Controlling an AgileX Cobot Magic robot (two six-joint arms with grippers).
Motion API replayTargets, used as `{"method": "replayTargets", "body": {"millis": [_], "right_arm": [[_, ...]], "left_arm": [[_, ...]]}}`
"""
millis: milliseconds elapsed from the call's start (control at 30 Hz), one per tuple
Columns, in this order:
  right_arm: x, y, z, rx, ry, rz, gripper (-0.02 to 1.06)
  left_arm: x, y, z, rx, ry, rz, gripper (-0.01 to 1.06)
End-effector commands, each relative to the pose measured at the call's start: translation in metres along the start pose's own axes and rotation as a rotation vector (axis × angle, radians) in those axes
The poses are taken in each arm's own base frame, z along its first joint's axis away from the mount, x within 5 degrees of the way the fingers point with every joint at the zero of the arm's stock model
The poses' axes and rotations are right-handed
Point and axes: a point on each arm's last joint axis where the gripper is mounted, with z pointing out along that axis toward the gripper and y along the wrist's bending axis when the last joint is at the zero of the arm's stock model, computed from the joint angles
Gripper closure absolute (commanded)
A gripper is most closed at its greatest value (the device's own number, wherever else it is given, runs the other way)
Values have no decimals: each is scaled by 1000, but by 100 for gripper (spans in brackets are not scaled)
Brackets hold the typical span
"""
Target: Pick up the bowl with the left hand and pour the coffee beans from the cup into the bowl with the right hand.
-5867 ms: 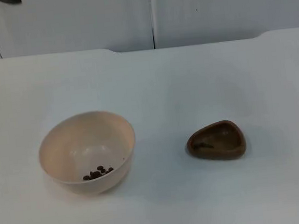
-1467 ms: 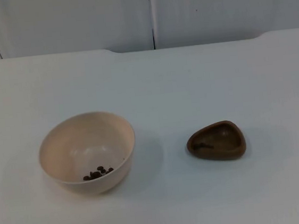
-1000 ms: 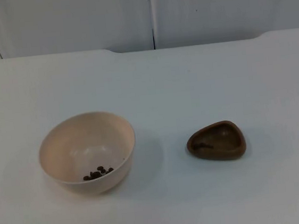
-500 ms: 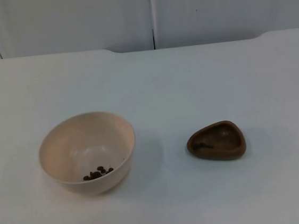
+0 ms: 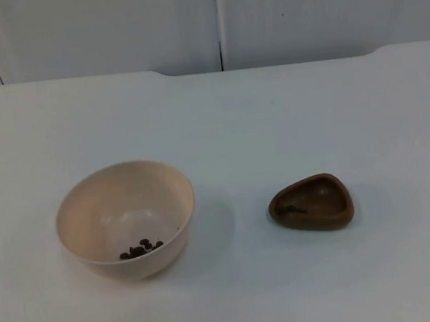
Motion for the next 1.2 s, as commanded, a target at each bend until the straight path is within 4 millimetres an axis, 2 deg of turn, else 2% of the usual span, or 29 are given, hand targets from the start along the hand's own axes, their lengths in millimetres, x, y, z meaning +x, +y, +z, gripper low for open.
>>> {"method": "replayTargets", "body": {"millis": [0, 700, 1167], "right_arm": [[0, 0, 0, 1, -6, 1, -1], [0, 0, 0, 7, -5, 4, -1], [0, 0, 0, 7, -5, 4, -1]], "left_arm": [[1, -1, 0, 8, -6, -8, 0], [1, -1, 1, 6, -6, -9, 0], [-1, -1, 4, -148, -14, -85, 0]]}}
